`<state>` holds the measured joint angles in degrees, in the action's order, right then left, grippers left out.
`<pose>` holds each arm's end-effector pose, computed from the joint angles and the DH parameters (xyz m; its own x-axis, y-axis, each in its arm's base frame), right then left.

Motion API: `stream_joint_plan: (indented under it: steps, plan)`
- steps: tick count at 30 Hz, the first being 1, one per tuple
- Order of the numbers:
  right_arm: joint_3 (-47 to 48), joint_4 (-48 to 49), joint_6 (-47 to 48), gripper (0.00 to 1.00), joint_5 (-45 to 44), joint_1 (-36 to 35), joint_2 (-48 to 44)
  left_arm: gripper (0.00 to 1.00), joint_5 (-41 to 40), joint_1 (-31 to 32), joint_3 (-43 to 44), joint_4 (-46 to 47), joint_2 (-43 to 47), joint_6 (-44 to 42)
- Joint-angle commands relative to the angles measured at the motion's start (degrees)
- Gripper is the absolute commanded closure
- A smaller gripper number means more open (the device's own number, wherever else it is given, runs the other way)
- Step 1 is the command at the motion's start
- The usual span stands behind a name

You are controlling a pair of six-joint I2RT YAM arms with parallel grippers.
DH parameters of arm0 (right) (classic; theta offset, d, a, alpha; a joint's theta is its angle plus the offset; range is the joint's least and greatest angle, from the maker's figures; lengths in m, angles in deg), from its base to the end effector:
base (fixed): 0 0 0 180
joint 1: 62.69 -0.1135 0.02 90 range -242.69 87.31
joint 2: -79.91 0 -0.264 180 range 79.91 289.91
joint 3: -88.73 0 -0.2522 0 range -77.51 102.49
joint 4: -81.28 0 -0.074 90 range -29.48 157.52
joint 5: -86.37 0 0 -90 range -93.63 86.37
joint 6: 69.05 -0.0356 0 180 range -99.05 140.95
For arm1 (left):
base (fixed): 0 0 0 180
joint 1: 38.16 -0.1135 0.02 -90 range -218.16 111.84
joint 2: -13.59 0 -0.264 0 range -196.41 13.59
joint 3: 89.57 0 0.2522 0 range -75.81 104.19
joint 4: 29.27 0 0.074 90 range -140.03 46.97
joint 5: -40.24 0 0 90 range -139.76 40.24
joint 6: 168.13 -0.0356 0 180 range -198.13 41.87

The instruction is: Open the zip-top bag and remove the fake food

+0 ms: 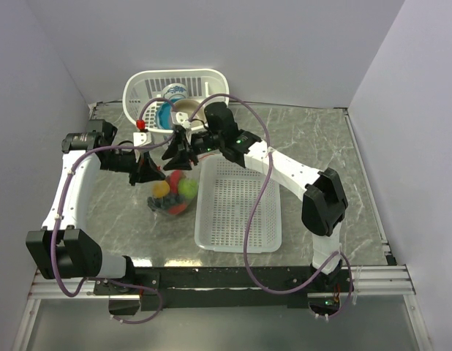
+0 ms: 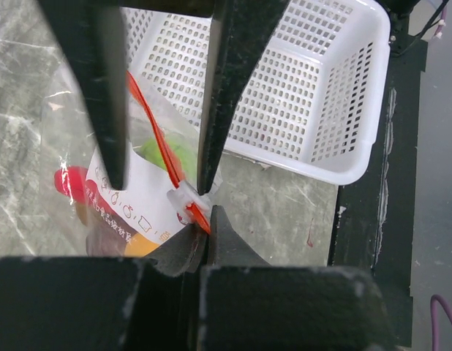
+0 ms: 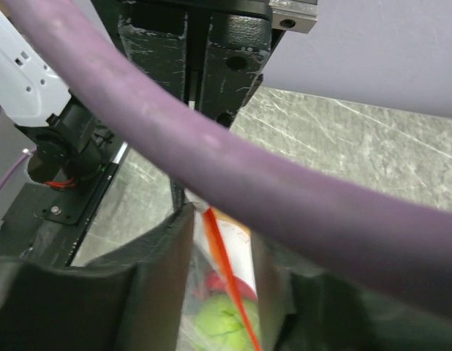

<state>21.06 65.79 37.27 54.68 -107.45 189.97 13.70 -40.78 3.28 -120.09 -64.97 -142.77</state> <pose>0.3002 0.3403 0.3503 0.1134 -0.0955 -0.9890 -0.9651 -0.2470 -0.0868 0.2342 -0.0212 0.3471 -0.2464 0.3929 -0.8859 0.9583 0.2354 -0.1621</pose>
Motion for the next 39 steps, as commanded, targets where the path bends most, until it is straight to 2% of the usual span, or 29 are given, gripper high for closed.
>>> stream_joint_plan:
  steps: [1,8,13,16,17,18,19,21,22,26,29,32,33,34,36,39]
  plan:
    - [1.5,1.0,-2.0,0.67,-1.6,-0.2,0.9,0.99,1.8,0.5,1.3,-1.8,1.7,-1.4]
    - [0.4,1.6,-2.6,0.76,-2.8,0.2,0.4,0.99,1.2,0.5,0.5,-1.7,1.8,-1.8]
    - [-2.7,8.2,-5.8,0.82,-3.0,1.9,0.1,0.99,1.1,0.5,0.3,-1.8,2.7,-2.0]
    - [-3.4,9.8,-6.9,0.82,-3.0,2.2,0.6,0.99,1.7,0.5,-0.1,-1.7,3.4,-1.8]
    - [-3.3,10.0,-7.0,0.79,-3.2,2.2,0.7,0.99,2.3,0.5,-0.2,-1.8,3.5,-1.9]
    - [-3.2,10.3,-7.3,0.69,-3.8,2.2,1.0,0.99,2.5,0.5,-0.3,-1.8,3.9,-1.9]
    - [-3.4,10.7,-7.5,0.47,-4.2,2.2,1.1,0.99,2.7,0.5,-0.5,-1.8,3.9,-1.9]
    - [-4.6,11.8,-7.3,0.33,-4.3,2.3,0.7,0.99,2.8,0.5,-0.9,-1.8,4.6,-2.4]
    - [-5.0,11.9,-7.0,0.03,-3.6,2.5,0.5,0.99,2.8,0.5,-1.2,-1.8,4.7,-2.6]
    - [-4.7,8.9,-5.2,0.0,0.7,4.2,0.6,0.99,2.3,0.6,-1.5,-1.8,6.1,-2.8]
    - [-3.7,9.6,-10.1,0.0,7.8,6.9,1.9,0.99,2.3,0.6,-1.2,-1.8,6.9,-2.8]
    - [-5.7,20.5,-22.0,0.0,12.8,9.3,2.4,0.99,2.3,0.6,-0.3,-1.8,7.2,-2.6]
    - [-9.1,29.9,-25.3,0.0,13.1,9.6,1.2,0.99,2.2,0.7,-0.1,-1.7,7.2,-2.5]
    - [-10.9,34.3,-30.7,0.0,13.3,9.7,0.6,0.99,2.1,0.6,0.0,-1.7,7.1,-2.7]
    - [-13.2,40.7,-33.9,0.0,14.3,8.9,-0.6,0.99,2.0,0.6,-0.3,-1.6,6.8,-3.8]
    - [-13.8,40.3,-34.1,0.0,14.8,7.2,-1.3,0.99,2.4,0.6,-0.8,-1.7,5.1,-4.1]
